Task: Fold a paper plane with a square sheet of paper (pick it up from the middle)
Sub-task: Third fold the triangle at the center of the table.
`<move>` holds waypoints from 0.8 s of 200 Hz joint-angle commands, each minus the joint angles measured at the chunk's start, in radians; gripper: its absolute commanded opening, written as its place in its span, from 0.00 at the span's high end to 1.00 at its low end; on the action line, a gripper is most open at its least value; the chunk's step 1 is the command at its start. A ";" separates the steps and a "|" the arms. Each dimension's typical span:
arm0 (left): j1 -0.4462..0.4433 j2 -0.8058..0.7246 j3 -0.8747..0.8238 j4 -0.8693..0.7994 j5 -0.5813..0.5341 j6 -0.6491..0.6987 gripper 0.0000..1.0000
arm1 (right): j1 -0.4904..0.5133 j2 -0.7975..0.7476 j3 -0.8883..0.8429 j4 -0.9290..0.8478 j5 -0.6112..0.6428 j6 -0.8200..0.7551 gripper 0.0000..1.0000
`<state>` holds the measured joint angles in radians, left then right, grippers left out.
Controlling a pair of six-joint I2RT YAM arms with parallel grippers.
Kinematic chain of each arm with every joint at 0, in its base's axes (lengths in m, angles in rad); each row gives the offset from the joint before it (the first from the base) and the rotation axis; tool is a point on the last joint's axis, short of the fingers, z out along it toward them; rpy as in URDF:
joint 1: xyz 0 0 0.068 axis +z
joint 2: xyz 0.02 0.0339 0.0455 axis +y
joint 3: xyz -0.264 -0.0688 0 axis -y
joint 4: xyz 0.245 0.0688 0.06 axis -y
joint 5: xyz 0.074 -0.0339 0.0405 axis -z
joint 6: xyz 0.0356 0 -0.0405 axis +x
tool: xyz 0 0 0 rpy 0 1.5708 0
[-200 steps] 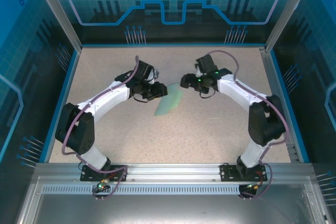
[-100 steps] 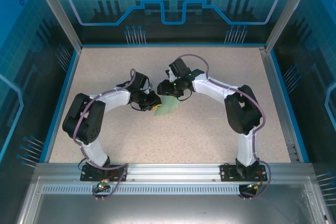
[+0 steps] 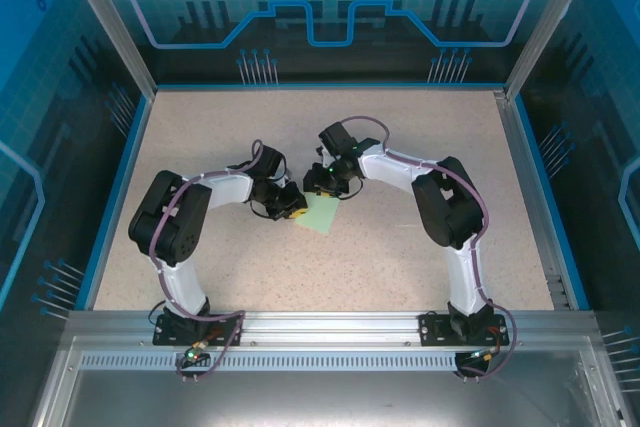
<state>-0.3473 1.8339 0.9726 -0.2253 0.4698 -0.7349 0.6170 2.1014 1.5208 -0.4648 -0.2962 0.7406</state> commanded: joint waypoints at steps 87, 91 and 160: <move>-0.094 0.015 0.037 0.016 0.045 -0.086 0.86 | -0.066 0.010 0.004 -0.036 -0.025 -0.062 0.65; -0.094 0.009 0.035 0.018 0.042 -0.085 0.86 | -0.067 0.000 -0.005 -0.028 -0.031 -0.063 0.66; -0.094 -0.012 -0.020 0.049 0.051 -0.086 0.90 | -0.057 -0.084 -0.195 0.120 -0.190 -0.049 0.85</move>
<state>-0.4416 1.8553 0.9787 -0.1829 0.4953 -0.8139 0.5556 2.0537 1.3731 -0.3893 -0.4068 0.6884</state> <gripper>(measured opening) 0.109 0.153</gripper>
